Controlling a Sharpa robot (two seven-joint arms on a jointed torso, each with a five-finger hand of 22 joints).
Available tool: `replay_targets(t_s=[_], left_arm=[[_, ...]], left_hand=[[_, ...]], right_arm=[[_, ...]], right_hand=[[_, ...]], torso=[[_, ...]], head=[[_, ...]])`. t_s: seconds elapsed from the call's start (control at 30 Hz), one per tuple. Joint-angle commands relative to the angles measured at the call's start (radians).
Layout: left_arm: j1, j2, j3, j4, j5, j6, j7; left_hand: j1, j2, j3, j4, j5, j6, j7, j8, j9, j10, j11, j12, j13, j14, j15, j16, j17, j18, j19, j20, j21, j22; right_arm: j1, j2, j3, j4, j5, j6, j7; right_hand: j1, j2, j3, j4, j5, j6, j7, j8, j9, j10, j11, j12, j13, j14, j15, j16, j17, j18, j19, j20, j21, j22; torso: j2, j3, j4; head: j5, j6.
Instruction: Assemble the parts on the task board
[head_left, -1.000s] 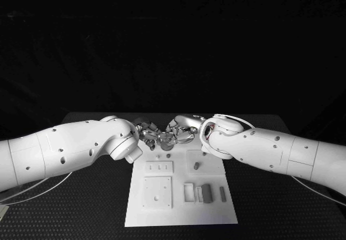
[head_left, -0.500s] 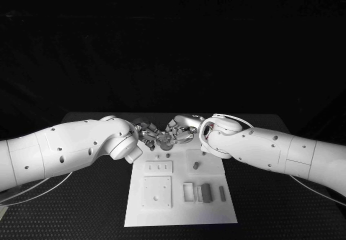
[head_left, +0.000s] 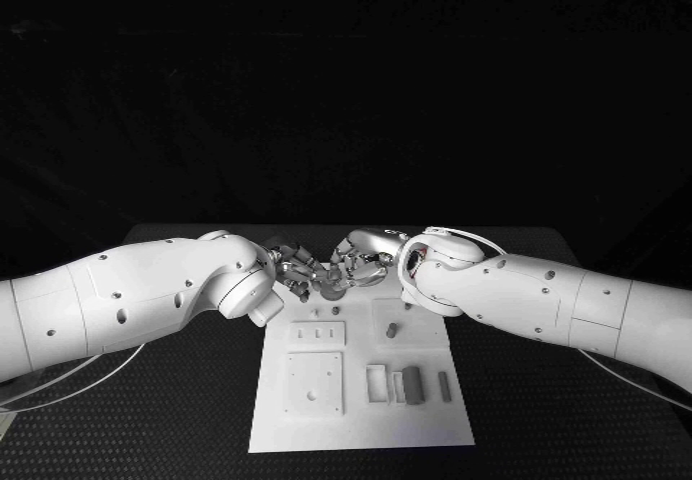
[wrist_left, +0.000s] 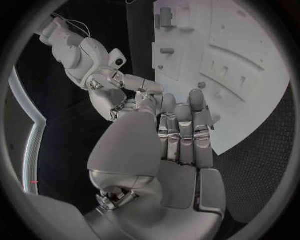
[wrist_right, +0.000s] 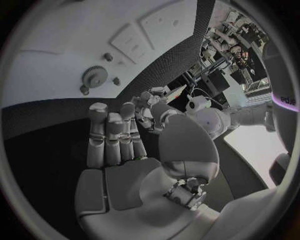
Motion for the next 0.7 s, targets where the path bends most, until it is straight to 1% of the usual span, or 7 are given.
replay_targets(t_s=[0.03, 0.17, 0.33, 0.4, 0.53, 0.63, 0.7], left_arm=[[0.001, 0.001, 0.001, 0.002, 0.041, -0.006, 0.011], [0.001, 0.0, 0.001, -0.003, 0.061, -0.027, 0.017], [0.001, -0.001, 0.001, -0.004, 0.08, -0.034, 0.024], [0.001, -0.001, 0.001, -0.004, 0.08, -0.032, 0.025], [0.001, -0.001, 0.001, -0.005, 0.08, -0.025, 0.026], [0.001, -0.003, 0.001, -0.005, 0.08, -0.018, 0.024], [0.001, -0.005, 0.001, -0.005, 0.078, -0.013, 0.022]], left_hand=[[0.044, 0.031, 0.055, -0.044, 0.016, 0.002, 0.002, 0.005, 0.104, -0.007, -0.001, 0.004, -0.001, -0.006, -0.002, 0.008, -0.002, -0.014, 0.008, 0.0, -0.006, 0.016], [0.047, 0.026, 0.064, -0.05, 0.065, 0.011, -0.003, 0.014, 0.12, -0.001, -0.005, 0.01, 0.003, -0.003, -0.005, 0.018, -0.007, -0.014, 0.015, -0.002, -0.006, 0.02], [0.046, 0.023, 0.07, -0.055, 0.09, 0.017, -0.006, 0.02, 0.13, 0.004, -0.008, 0.014, 0.006, -0.001, -0.008, 0.027, -0.009, -0.014, 0.02, -0.004, -0.004, 0.022], [0.046, 0.023, 0.072, -0.058, 0.095, 0.018, -0.007, 0.021, 0.133, 0.005, -0.009, 0.016, 0.007, 0.0, -0.009, 0.029, -0.009, -0.014, 0.021, -0.005, -0.004, 0.023], [0.044, 0.022, 0.074, -0.062, 0.108, 0.021, -0.009, 0.024, 0.139, 0.008, -0.011, 0.018, 0.008, 0.002, -0.01, 0.034, -0.01, -0.014, 0.024, -0.006, -0.002, 0.023], [0.044, 0.022, 0.076, -0.065, 0.112, 0.022, -0.01, 0.025, 0.141, 0.009, -0.011, 0.019, 0.009, 0.002, -0.011, 0.035, -0.011, -0.014, 0.025, -0.007, -0.001, 0.023], [0.044, 0.022, 0.076, -0.066, 0.113, 0.022, -0.01, 0.025, 0.142, 0.01, -0.012, 0.019, 0.009, 0.003, -0.012, 0.036, -0.011, -0.014, 0.025, -0.007, 0.0, 0.023]], right_arm=[[-0.001, 0.001, 0.0, 0.003, -0.008, 0.017, 0.005], [-0.004, 0.0, 0.0, 0.001, -0.008, 0.015, 0.005], [-0.011, 0.007, -0.002, -0.011, -0.008, 0.012, 0.004], [-0.013, 0.014, -0.003, -0.019, -0.003, 0.007, 0.003], [-0.014, 0.012, -0.005, -0.019, 0.009, -0.014, -0.003], [-0.014, 0.006, -0.005, -0.022, 0.015, -0.043, -0.003], [-0.014, -0.001, -0.005, -0.025, 0.018, -0.062, -0.006]], right_hand=[[-0.004, 0.002, 0.0, 0.005, 0.004, 0.027, 0.03, 0.002, 0.0, -0.004, -0.006, 0.005, -0.001, -0.001, -0.006, 0.005, 0.0, 0.058, 0.002, -0.006, 0.003, 0.018], [-0.004, 0.0, 0.0, 0.004, 0.004, 0.026, 0.031, 0.001, 0.0, -0.005, -0.006, 0.005, -0.001, -0.001, -0.006, 0.005, 0.0, 0.058, 0.001, -0.006, 0.002, 0.018], [-0.005, -0.004, 0.0, 0.003, 0.004, 0.021, 0.032, -0.003, 0.0, -0.007, -0.005, 0.004, -0.003, -0.003, -0.005, 0.004, -0.001, 0.058, 0.0, -0.006, 0.001, 0.018], [-0.007, -0.008, 0.002, 0.002, 0.004, 0.004, 0.037, -0.014, -0.003, -0.013, 0.0, 0.0, -0.006, -0.005, -0.001, 0.001, -0.003, 0.058, -0.003, -0.005, -0.002, 0.017], [-0.012, -0.021, 0.003, -0.002, 0.004, -0.052, 0.058, -0.049, -0.018, -0.038, 0.02, -0.016, -0.015, -0.024, 0.018, -0.014, -0.009, 0.058, -0.016, -0.001, -0.013, 0.014], [-0.016, -0.045, 0.0, -0.009, 0.004, -0.133, 0.085, -0.096, -0.039, -0.078, 0.046, -0.033, -0.022, -0.053, 0.043, -0.029, -0.014, 0.058, -0.036, 0.008, -0.027, 0.012], [-0.017, -0.059, -0.005, -0.013, 0.003, -0.196, 0.11, -0.131, -0.056, -0.108, 0.07, -0.038, -0.023, -0.076, 0.066, -0.035, -0.015, 0.058, -0.053, 0.019, -0.038, 0.011]], torso=[[0.0, -0.0006, -0.0002], [0.0, 0.0002, 0.0001], [0.0, 0.0007, 0.0005], [0.001, 0.0007, 0.001], [0.001, 0.001, 0.002], [0.001, 0.0004, 0.002], [0.001, -0.0001, 0.0013]], head=[[0.0, 0.0], [0.001, -0.001], [0.003, -0.002], [0.005, 0.0], [0.005, 0.0], [0.008, -0.003], [0.009, -0.004]])
